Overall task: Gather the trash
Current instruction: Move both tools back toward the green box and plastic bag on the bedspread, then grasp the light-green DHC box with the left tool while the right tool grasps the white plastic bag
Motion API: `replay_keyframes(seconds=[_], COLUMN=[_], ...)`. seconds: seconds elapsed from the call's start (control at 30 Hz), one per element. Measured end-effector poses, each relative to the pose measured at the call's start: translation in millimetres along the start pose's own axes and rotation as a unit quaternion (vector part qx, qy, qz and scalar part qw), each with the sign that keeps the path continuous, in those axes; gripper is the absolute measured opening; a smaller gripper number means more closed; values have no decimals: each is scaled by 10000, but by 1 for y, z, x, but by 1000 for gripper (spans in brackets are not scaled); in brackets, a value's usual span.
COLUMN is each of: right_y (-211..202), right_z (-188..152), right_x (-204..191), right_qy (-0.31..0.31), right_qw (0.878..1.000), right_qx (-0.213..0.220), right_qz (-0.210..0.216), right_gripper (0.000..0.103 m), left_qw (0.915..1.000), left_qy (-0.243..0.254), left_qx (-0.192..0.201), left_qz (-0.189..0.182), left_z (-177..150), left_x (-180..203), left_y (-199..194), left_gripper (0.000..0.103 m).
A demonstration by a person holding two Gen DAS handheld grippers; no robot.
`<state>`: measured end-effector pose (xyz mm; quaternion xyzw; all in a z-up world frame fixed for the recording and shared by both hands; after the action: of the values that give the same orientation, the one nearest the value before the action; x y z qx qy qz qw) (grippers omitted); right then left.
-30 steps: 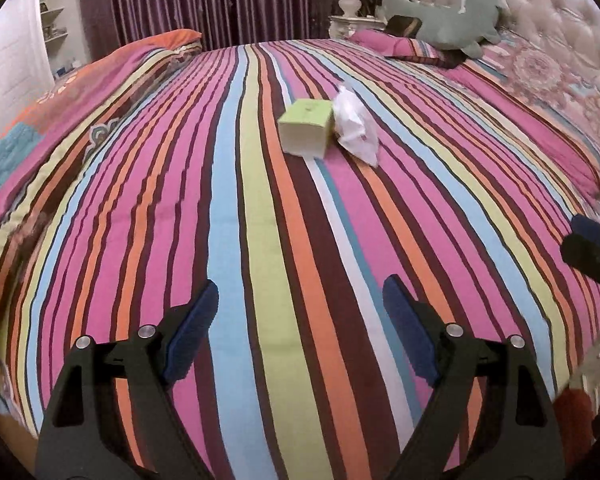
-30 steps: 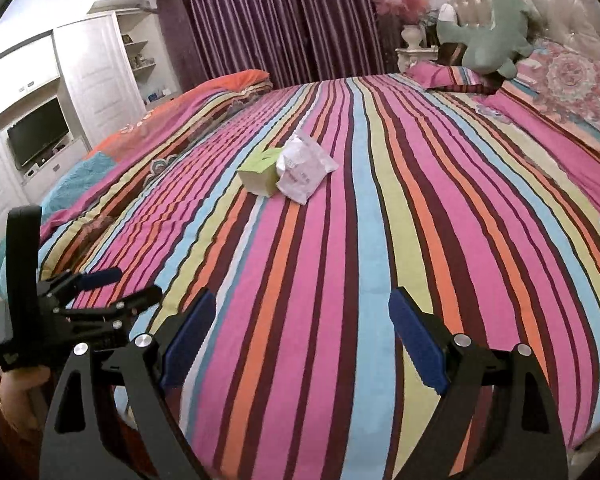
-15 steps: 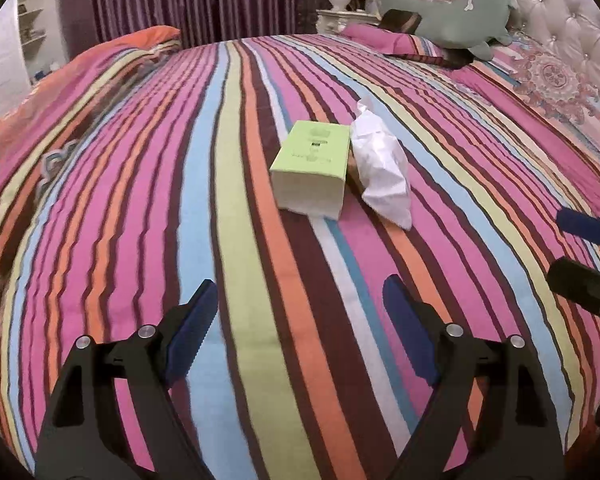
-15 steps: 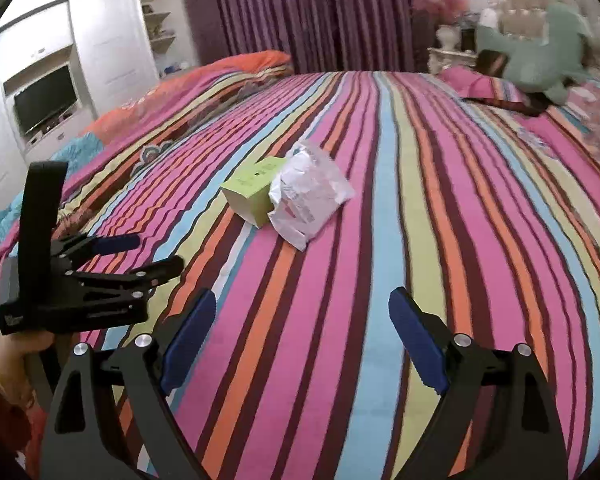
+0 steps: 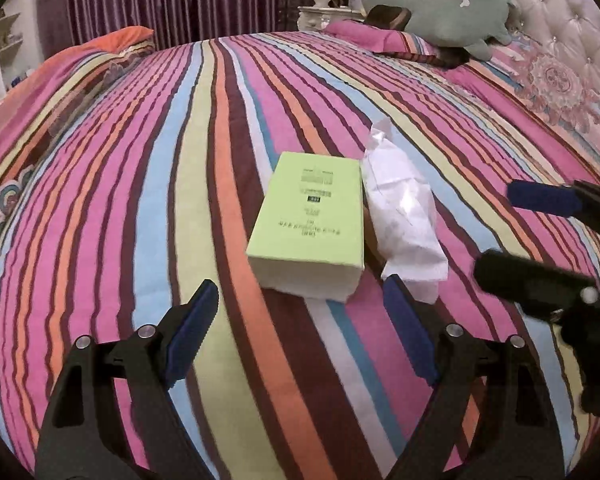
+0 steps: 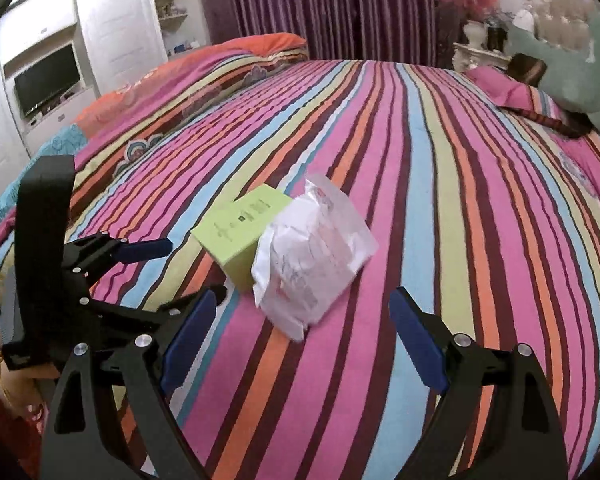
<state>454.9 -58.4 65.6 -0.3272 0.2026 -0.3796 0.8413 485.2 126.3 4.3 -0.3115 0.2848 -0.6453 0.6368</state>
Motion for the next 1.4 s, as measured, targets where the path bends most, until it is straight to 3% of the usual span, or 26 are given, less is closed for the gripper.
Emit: replay_keyframes(seconds=[0.33,0.53,0.73,0.97,1.1,1.17,1.2,1.23,1.4], right_y=[39,63,83,90,99,101,100,100,105], right_z=[17,26,25,33,38,38,37,36,30], right_x=[-1,13,23,25,27,27,27,27,33], right_qy=[-61,157,399,504,563,568,536,531,634], right_qw=[9996,9990,9974,9945,9923,9921,9925,9928,9937], right_qx=[-252,-412,-566,-872,-1034,-1040,-1006,-982,-842], right_qz=[-146,-49,-214,-302,-383,-411,-432,-430,-370], right_gripper=[84,84,84,88,89,89,89,89,89], left_qw=[9999,9997,9988,9995,9992,9991,9992,9989,9992], left_qy=[127,134,335,27,10,41,94,194,85], left_qx=[-49,-134,-249,-271,-230,-237,-240,-237,-250], left_qz=[58,129,252,186,341,346,313,364,301], left_z=[17,29,37,42,44,44,44,43,41], left_x=[-4,-9,-9,-19,-24,-25,-25,-25,-35], left_y=[27,43,61,73,76,76,76,75,70], left_gripper=[82,82,82,82,82,76,62,56,56])
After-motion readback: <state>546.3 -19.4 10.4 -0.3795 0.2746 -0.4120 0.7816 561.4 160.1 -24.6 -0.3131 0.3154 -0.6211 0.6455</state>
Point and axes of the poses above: each gripper's, at about its wrist camera, not at the fingertips, and y roughly the way its jaws point, x to its right, z to its top, the point moved 1 cm from there along y, roughly the way its jaws point
